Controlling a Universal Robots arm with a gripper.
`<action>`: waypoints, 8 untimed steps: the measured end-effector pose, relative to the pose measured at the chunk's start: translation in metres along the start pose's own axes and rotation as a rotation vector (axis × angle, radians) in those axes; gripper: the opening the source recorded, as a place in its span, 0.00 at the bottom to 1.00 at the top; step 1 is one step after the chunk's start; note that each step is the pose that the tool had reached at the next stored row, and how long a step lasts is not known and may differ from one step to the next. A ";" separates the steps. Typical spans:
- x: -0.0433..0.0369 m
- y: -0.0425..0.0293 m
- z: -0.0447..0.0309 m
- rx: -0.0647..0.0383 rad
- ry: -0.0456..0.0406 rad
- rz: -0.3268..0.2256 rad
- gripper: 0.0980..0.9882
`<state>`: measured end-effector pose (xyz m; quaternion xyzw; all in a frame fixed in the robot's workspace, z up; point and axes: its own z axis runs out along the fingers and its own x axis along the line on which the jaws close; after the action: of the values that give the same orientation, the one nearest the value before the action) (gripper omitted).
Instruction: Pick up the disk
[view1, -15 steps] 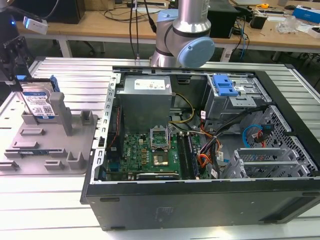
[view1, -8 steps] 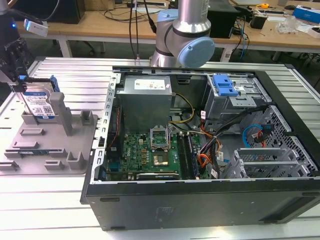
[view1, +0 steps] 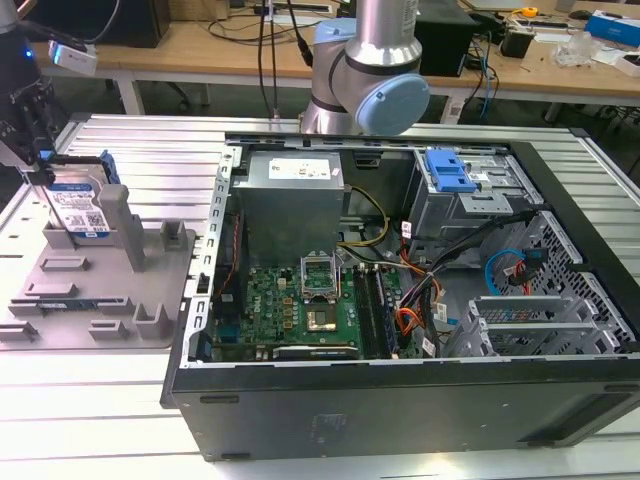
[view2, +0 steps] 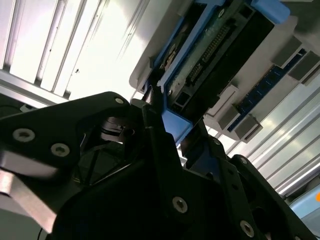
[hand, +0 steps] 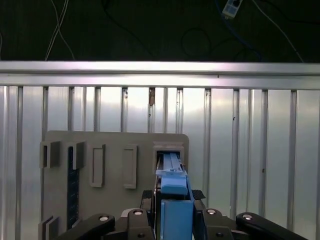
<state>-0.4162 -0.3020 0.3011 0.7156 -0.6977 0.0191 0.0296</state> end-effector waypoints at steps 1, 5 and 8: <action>0.0007 0.0000 0.0001 0.000 0.0000 0.000 0.35; 0.0023 0.0001 0.0007 0.000 0.0000 0.000 0.35; 0.0024 0.0001 0.0013 0.000 0.0001 0.000 0.35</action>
<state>-0.4163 -0.3045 0.3000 0.7155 -0.6977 0.0190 0.0298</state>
